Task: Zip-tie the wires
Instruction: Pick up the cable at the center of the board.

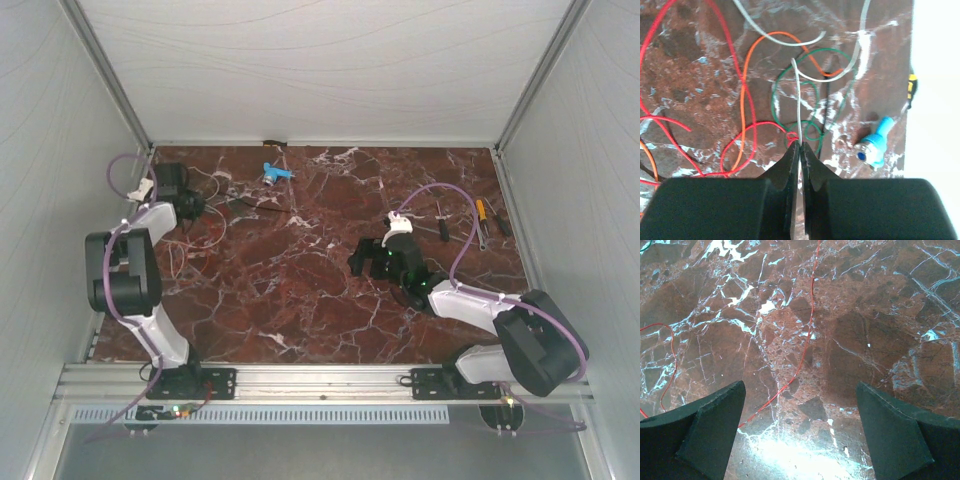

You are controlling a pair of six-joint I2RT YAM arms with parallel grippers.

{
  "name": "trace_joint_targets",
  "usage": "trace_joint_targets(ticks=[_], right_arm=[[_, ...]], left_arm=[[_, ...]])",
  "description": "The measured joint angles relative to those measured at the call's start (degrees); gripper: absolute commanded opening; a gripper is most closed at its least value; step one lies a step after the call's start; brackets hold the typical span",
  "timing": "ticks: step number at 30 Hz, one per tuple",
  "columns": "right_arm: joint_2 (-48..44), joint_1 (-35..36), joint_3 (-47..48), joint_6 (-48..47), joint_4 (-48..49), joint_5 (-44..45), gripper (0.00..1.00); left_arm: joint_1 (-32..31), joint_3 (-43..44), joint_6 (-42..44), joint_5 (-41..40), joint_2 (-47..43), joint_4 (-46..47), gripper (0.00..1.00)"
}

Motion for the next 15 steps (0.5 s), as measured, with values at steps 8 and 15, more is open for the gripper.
trace_joint_targets(ticks=[8,15], right_arm=[[0.3,-0.1,0.0,0.0,0.0,-0.7,0.89],[0.3,-0.2,-0.1,0.0,0.5,-1.1,0.9]], left_arm=[[0.0,1.4,4.7,-1.6,-10.5,2.1,0.0],[0.0,6.1,10.6,-3.0,-18.7,3.8,0.0]])
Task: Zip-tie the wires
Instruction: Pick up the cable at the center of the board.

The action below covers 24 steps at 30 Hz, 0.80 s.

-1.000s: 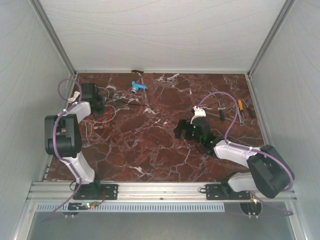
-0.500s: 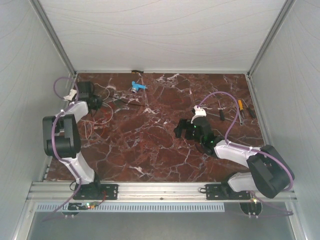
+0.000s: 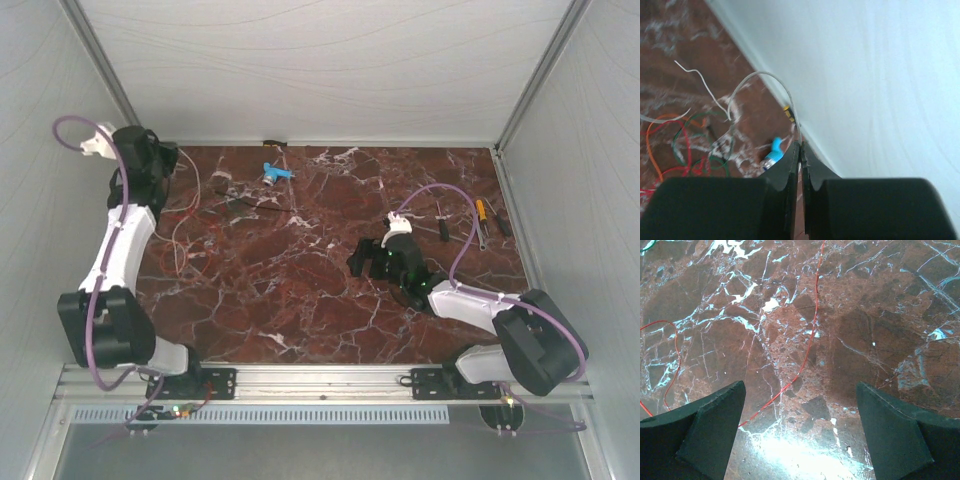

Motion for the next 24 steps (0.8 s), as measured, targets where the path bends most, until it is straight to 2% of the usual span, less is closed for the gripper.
trace_joint_targets(ticks=[9,16,20,24], right_arm=[[0.0,-0.7,-1.0,-0.1,1.4,-2.3,0.93],[-3.4,-0.7,-1.1,-3.4,2.6,-7.7,0.97],[-8.5,0.1,2.9,-7.2,2.2,-9.9,0.98],[-11.0,2.0,9.2,-11.3,6.3,-12.7,0.98]], left_arm=[[0.0,10.0,5.4,1.1,-8.1,3.4,0.0],[0.0,25.7,6.5,6.3,-8.3,6.2,0.0],[0.0,32.2,5.2,9.6,-8.7,8.4,0.0],[0.0,35.2,4.2,12.8,-8.9,9.3,0.0]])
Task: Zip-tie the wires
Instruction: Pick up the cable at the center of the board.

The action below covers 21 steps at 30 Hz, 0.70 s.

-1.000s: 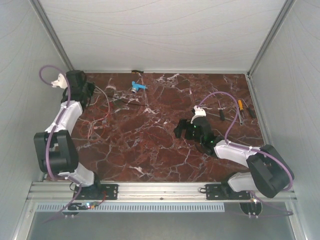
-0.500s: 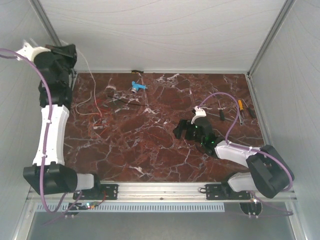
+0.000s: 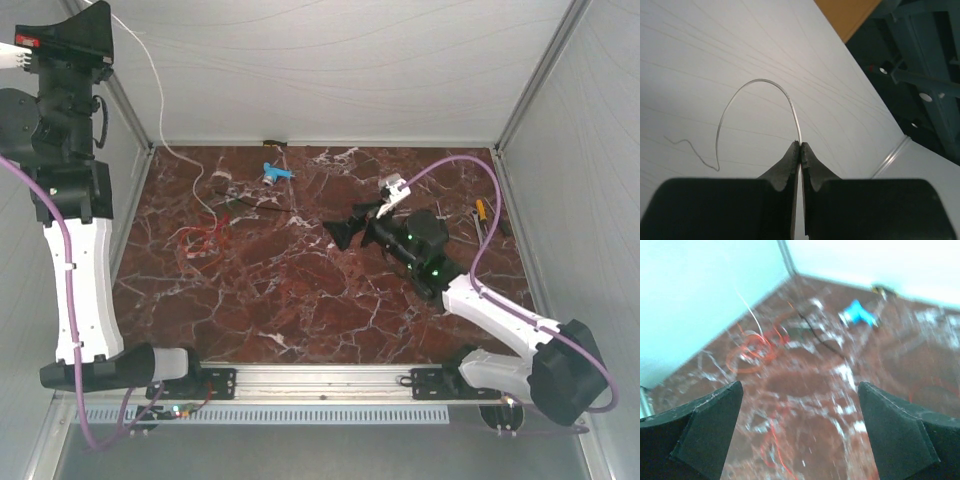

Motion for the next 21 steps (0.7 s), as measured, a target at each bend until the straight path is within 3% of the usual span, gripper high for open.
trace_joint_targets(ticks=[9,21], right_arm=[[11.4,9.7,16.2,-9.6,9.1,-6.4,0.98],[31.9,21.7,25.5,-22.4,21.4,-5.1,0.98]], left_arm=[[0.0,9.6,-1.5,6.9,2.1,-0.2,0.0],[0.0,17.2,-10.2,11.7,3.3,5.4,0.0]])
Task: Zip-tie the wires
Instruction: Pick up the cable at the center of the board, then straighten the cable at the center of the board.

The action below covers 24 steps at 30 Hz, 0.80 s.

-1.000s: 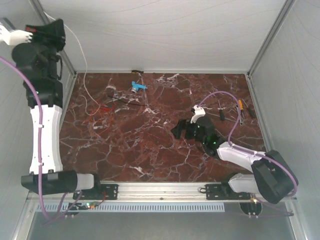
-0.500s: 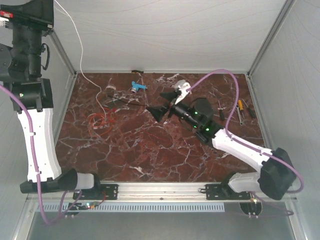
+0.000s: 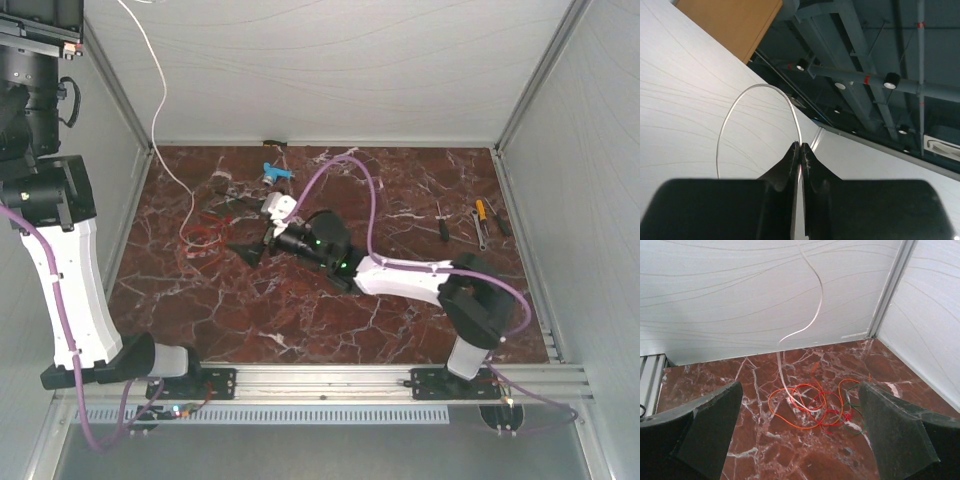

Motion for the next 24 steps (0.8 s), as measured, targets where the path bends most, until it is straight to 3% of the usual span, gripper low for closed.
trace_joint_targets(ticks=[10,12,13,14,16,17,24], right_arm=[[13.7,4.3,9.5,2.0,7.8,4.5,0.98],[16.3,5.1,11.5,3.0,9.2,5.5,0.93],[17.4,5.5,12.3,3.3,9.9,6.2,0.82],[18.6,5.8,13.0,3.6,10.4,7.1,0.61],[20.5,6.3,13.6,3.7,11.6,8.7,0.04],[21.0,6.5,13.6,3.7,12.0,9.5,0.0],[21.8,7.3,7.6,4.4,18.8,12.9,0.0]], left_arm=[[0.0,-0.6,-4.2,1.8,-0.7,1.7,0.0],[0.0,-1.0,-4.7,2.1,-1.2,2.3,0.0],[0.0,-1.1,-4.8,2.3,-1.4,2.5,0.0],[0.0,-1.2,-4.9,2.4,-1.7,2.6,0.0],[0.0,-1.2,-5.1,2.6,-2.1,2.7,0.0],[0.0,-1.2,-5.1,2.7,-2.3,2.9,0.0],[0.0,-0.7,-4.5,3.0,-3.0,3.0,0.0]])
